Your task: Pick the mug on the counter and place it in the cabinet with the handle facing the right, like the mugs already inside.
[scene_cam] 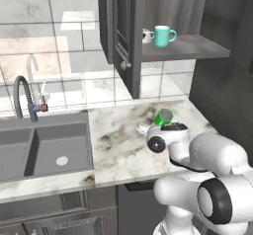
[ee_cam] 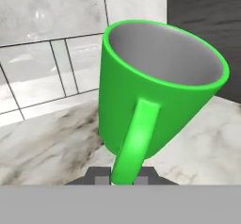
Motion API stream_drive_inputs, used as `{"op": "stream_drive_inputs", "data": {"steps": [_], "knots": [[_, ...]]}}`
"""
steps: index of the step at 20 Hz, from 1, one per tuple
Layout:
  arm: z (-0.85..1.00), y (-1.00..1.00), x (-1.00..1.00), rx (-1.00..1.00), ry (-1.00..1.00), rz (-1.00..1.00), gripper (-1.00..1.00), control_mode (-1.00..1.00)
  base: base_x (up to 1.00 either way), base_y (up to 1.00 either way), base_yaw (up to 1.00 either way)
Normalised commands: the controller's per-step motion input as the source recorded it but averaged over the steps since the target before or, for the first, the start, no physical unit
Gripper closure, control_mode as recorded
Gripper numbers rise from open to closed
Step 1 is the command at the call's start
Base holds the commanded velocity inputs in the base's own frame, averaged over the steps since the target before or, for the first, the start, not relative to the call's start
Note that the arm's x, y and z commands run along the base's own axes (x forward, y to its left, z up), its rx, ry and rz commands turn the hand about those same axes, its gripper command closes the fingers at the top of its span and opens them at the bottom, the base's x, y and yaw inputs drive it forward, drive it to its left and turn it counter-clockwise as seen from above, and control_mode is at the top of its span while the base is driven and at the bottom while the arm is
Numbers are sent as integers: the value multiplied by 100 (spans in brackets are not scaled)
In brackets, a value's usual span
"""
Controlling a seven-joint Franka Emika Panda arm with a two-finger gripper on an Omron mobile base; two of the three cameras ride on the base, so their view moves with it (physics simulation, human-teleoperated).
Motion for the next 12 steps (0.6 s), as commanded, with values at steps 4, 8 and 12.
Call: {"op": "stream_drive_inputs", "data": {"steps": [4, 8, 12], "knots": [[66, 0, -2, -1, -8, 5, 100, -100, 0, 0, 0], [55, 0, 0, 0, -2, 3, 100, -100, 0, 0, 0], [33, 2, -9, -2, 0, 0, 100, -100, 0, 0, 0]]}}
